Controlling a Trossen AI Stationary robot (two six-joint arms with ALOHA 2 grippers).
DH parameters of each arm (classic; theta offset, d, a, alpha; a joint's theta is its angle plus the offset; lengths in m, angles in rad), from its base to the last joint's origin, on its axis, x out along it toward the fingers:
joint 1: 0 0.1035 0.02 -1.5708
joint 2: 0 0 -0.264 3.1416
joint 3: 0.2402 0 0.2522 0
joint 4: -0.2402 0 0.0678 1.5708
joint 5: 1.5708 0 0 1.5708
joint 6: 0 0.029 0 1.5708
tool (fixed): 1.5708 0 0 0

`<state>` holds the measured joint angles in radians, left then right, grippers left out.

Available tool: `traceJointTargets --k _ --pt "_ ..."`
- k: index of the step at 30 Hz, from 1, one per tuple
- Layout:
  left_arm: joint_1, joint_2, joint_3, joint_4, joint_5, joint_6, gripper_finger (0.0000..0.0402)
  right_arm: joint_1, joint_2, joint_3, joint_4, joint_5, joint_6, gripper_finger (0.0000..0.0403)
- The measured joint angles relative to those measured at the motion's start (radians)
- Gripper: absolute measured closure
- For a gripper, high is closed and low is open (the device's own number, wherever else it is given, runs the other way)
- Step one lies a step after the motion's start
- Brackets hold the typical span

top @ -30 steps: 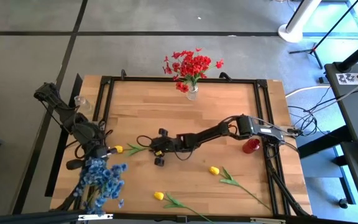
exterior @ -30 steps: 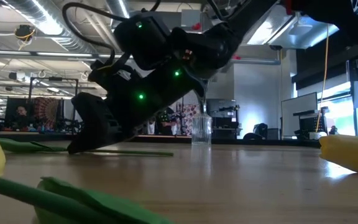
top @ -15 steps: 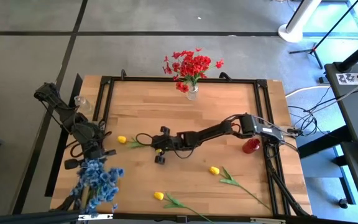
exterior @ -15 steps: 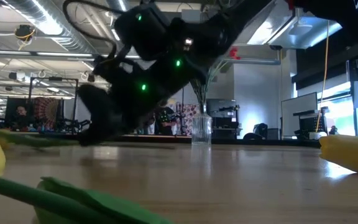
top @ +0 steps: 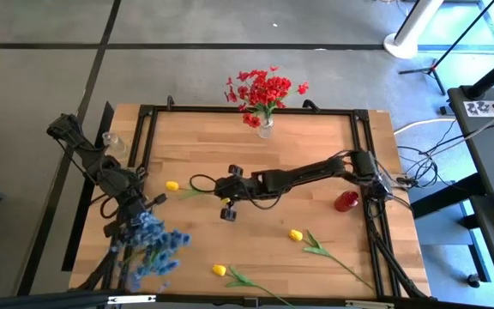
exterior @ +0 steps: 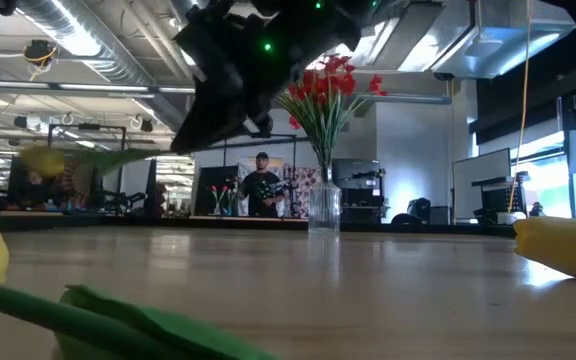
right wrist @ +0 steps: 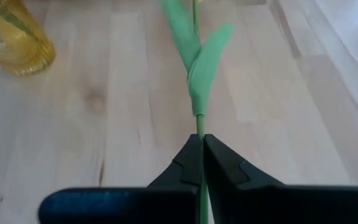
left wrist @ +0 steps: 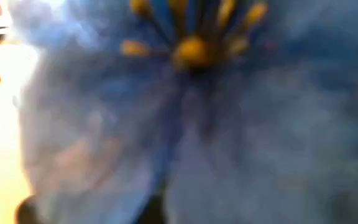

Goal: Sort flowers into vase by color
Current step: Put the blue flower into the yellow vase

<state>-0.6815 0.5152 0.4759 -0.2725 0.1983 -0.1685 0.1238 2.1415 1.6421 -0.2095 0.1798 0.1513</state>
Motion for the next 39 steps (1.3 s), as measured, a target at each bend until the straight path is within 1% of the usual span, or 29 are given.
traceJointTargets --k 3,6,10,14,16,18,22,25,29,34,37,39 --pt "0.000 0.000 0.000 0.004 -0.037 0.021 0.0393 0.001 -0.016 0.000 -0.036 0.001 0.000 0.0397" --pt "0.000 -0.005 0.000 0.025 -0.055 0.017 0.0390 0.001 -0.028 0.000 -0.062 -0.017 0.000 0.0399" --pt "0.000 -0.009 0.001 0.029 -0.060 0.006 0.0346 0.001 -0.030 0.000 -0.069 -0.008 0.000 0.0398" --pt "0.000 -0.012 0.001 0.014 -0.100 -0.019 0.0296 0.000 -0.030 0.000 -0.072 -0.006 0.000 0.0400" --pt "0.000 -0.012 0.001 -0.006 -0.103 -0.022 0.0277 0.000 -0.030 0.000 -0.080 -0.006 0.000 0.0399" --pt "0.000 -0.012 0.001 -0.020 -0.107 -0.038 0.0262 0.000 -0.030 0.000 -0.079 -0.006 0.000 0.0400" --pt "0.000 0.003 0.001 -0.034 -0.144 -0.146 0.0240 0.000 -0.030 0.000 -0.082 -0.005 0.000 0.0401" --pt "0.000 0.006 0.001 -0.073 -0.131 -0.229 0.0225 0.000 -0.030 0.000 -0.100 -0.005 0.000 0.0401" --pt "0.000 0.006 0.001 -0.126 -0.125 -0.294 0.0215 0.000 -0.030 0.000 -0.113 -0.005 0.003 0.0401" --pt "0.000 -0.006 0.003 -0.152 -0.044 -0.246 0.0213 -0.007 -0.030 0.000 -0.096 -0.007 0.016 0.0401" --pt "0.000 -0.005 0.065 -0.275 -0.048 -0.244 0.0213 -0.008 -0.031 0.000 -0.103 -0.006 0.028 0.0401" --pt "0.000 0.003 0.133 -0.366 -0.098 -0.246 0.0213 -0.007 -0.040 0.000 -0.107 0.031 0.027 0.0401"
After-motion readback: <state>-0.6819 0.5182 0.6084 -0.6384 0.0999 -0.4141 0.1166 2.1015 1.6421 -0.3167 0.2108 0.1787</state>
